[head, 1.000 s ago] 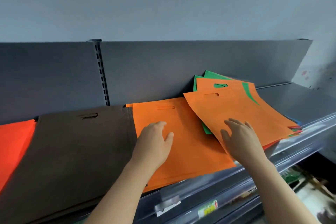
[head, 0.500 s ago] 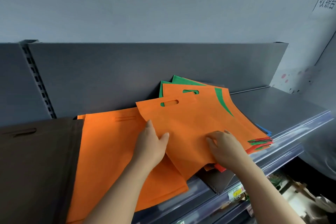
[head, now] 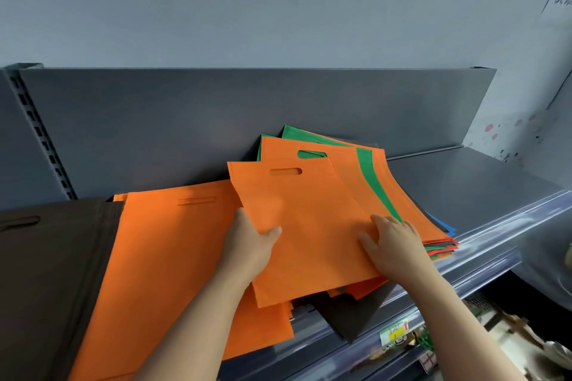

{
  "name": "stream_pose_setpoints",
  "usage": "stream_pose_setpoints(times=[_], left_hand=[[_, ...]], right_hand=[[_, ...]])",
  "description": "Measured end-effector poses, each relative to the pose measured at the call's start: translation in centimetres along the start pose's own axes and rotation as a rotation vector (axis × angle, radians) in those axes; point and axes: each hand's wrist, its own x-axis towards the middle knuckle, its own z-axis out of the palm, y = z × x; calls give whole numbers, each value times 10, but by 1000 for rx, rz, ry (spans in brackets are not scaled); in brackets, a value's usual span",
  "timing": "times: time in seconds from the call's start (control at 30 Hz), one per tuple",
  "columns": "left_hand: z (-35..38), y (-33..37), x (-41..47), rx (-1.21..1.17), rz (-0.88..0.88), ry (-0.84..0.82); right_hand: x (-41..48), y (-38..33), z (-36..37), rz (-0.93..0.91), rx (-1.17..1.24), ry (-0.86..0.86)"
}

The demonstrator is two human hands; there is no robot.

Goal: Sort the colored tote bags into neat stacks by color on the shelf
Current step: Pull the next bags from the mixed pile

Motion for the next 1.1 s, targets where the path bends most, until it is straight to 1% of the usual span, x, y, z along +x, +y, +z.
stream_pose_setpoints(times=[0.13, 0.23, 0.37, 0.5, 0.57, 0.67, 0.77, 0.83, 0.93, 1.03, 1.1], left_hand=[[3, 6, 3, -9, -14, 76], [-1, 8, 3, -40, 40, 111], [-16, 17, -4, -133, 148, 77], [-48, 20, -18, -175, 205, 54], [-68, 16, -25, -184, 193, 64], [-100, 4, -34, -149, 155, 123], [-134, -13, -41, -125, 91, 178], [-155, -25, -44, -76, 41, 203], [-176, -44, -44, 52, -31, 239], [-185, -60, -44, 192, -86, 259], [-188, -66, -42, 307, -122, 271]], right_hand=[[-2, 1, -4, -29, 73, 28], [-2, 6, -6, -15, 92, 31], [-1, 6, -6, 34, 114, -3], [-5, -13, -7, -12, 177, -41], [-10, -30, -6, -62, 213, -31], [-17, -62, 2, -187, 310, -6], [-22, -93, 12, -268, 345, -41], [-22, -107, 19, -304, 315, -54], [-18, -112, 29, -321, 205, -58], [-11, -103, 35, -303, 75, -5], [-6, -96, 35, -254, 4, 27]])
